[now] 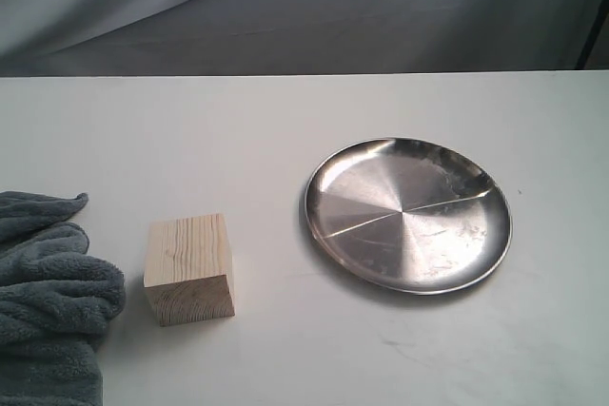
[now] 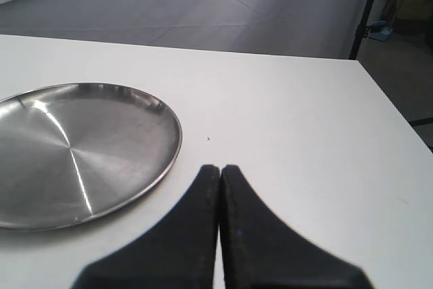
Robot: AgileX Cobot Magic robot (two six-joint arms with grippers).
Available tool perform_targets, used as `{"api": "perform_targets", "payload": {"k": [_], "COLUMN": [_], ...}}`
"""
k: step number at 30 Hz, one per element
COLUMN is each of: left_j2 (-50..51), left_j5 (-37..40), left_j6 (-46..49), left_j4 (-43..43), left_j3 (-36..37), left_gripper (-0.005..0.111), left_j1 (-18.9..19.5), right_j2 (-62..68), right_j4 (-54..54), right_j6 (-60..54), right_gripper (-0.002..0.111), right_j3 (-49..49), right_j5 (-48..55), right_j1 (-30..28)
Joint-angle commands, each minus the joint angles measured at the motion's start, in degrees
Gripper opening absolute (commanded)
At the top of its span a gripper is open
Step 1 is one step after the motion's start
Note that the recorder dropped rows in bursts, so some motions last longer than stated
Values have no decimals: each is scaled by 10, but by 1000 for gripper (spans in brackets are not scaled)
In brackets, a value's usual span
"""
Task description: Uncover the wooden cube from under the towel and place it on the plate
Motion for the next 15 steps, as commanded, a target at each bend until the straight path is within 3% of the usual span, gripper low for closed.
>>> {"api": "perform_targets", "payload": {"k": [1, 3, 10, 15], "left_j2": [-11, -15, -21, -21], "left_j5": [-27, -28, -22, 6], "left_j6": [81, 89, 99, 157], "left_j4": [-25, -6, 37, 37], "left_j3": [-5, -10, -21, -21], "left_gripper": [71, 66, 26, 14], "left_j1": [-71, -107, -229, -300], "right_j2": [-4, -4, -4, -4], "right_j4": [5, 5, 5, 5], "right_j6": [-2, -2, -2, -2], "right_gripper": [0, 0, 0, 0], "right_j3": [2, 2, 2, 2], "right_j5": [0, 0, 0, 0], "right_j1": [1, 1, 1, 1]}}
